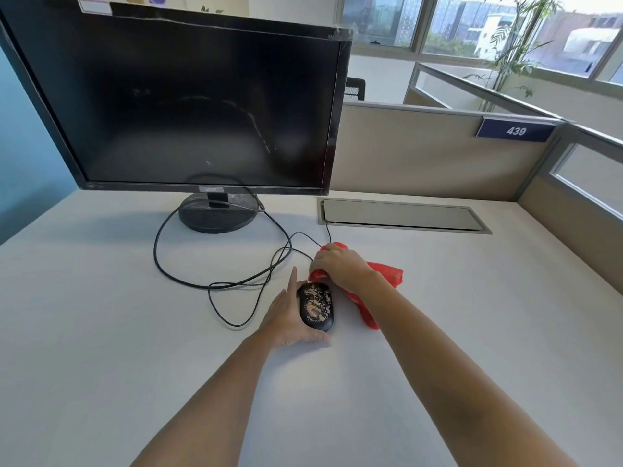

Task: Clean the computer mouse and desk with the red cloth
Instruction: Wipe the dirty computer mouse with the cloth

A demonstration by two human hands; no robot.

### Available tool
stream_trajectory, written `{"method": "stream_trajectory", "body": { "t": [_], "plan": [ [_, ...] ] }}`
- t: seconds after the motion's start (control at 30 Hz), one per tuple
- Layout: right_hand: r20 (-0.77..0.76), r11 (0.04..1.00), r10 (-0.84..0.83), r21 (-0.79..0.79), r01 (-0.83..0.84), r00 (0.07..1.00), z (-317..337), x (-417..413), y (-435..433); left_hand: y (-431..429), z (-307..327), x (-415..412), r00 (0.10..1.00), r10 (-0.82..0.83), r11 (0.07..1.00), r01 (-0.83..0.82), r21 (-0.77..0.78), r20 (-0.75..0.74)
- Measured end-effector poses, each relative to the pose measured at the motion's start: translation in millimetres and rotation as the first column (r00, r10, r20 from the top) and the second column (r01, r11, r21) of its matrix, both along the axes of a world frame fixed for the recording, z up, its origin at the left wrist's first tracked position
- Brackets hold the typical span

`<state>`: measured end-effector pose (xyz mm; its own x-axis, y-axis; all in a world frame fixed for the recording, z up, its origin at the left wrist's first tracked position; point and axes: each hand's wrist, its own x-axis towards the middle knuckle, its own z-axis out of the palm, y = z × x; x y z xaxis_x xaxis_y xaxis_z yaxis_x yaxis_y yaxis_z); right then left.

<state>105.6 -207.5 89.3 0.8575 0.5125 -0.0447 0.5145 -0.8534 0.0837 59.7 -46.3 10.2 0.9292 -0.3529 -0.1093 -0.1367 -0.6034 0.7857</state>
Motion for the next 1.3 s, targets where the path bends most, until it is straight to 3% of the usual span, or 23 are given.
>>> {"method": "stream_trajectory", "body": {
  "t": [0.33,0.5,0.83,1.0,1.2,1.3],
  "plan": [
    [-0.180,0.999,0.035,-0.028,-0.040,0.983,13,0,11,0,1,-1,1.000,0.007,1.000,-0.007,-0.005,-0.014],
    [-0.063,0.995,-0.066,0.073,0.071,0.996,11,1,17,-1,2,-2,1.000,0.009,1.000,-0.009,0.010,-0.001],
    [-0.225,0.998,-0.045,-0.045,0.036,0.973,18,0,13,-1,3,-3,1.000,-0.002,1.000,0.003,0.009,-0.011],
    [-0.059,0.997,-0.075,-0.008,0.075,0.995,11,-1,18,-1,4,-2,1.000,0.010,1.000,-0.010,0.025,-0.007],
    [-0.217,0.999,-0.050,0.006,0.052,0.975,12,-4,5,-1,3,-2,1.000,0.005,1.000,-0.005,0.028,-0.003],
    [-0.197,0.996,-0.073,0.042,0.083,0.978,17,-2,0,-1,3,-2,1.000,0.000,1.000,0.000,0.031,0.001]
  ]
}}
